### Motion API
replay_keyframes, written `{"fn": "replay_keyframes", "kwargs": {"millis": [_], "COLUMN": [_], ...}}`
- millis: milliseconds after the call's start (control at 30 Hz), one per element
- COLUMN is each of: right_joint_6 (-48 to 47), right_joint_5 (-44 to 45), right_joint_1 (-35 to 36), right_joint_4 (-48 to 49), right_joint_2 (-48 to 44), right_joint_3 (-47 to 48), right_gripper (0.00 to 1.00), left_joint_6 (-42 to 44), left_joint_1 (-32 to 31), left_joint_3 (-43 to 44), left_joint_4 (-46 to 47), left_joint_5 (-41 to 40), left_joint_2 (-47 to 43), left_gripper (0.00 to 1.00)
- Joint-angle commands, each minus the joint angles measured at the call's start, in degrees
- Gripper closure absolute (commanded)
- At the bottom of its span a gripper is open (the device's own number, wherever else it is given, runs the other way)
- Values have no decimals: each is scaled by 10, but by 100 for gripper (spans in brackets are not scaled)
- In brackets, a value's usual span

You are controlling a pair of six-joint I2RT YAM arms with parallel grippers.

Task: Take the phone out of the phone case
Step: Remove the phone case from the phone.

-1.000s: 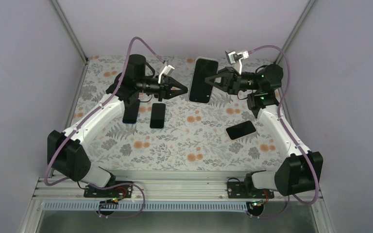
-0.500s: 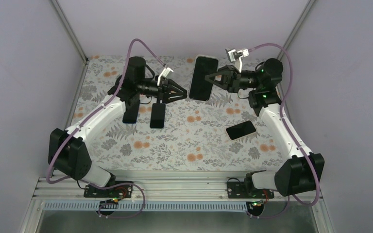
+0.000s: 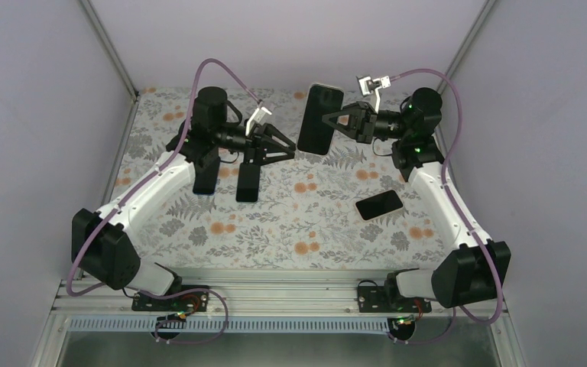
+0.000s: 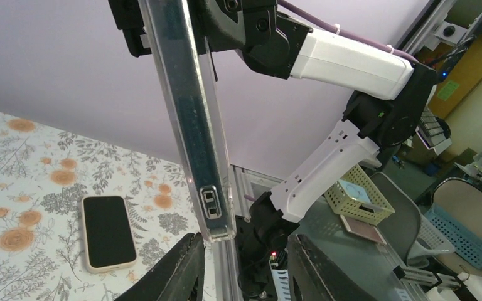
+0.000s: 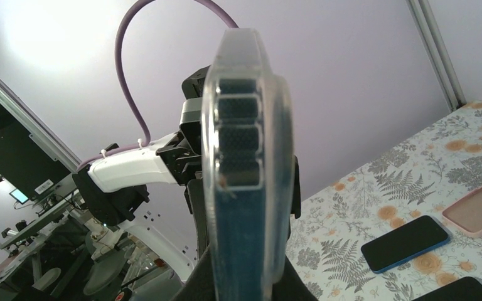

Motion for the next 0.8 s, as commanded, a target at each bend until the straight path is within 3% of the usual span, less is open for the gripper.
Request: {"fn": "replay_keyframes", "kwargs": {"millis": [0,167,767], "right_joint_6": [-1,4,17], "right_joint_5": [4,2,-11], "right_joint_1": [-2,0,4], "right_joint_4": [28,35,58], "right_joint_2": [-7,-8,-14], "right_joint_3": [9,7,-1], "right_gripper": [96,96,96], "left_joint_6": [0,-35,-36], "left_joint_1": [-3,-2,7], "left_joint_3": [21,9,12], "left_joint_4": [4,33,4], "left_joint_5": [-2,-9,-84], "left_joint_2": [3,6,22], "left_gripper": [67,71,83]}}
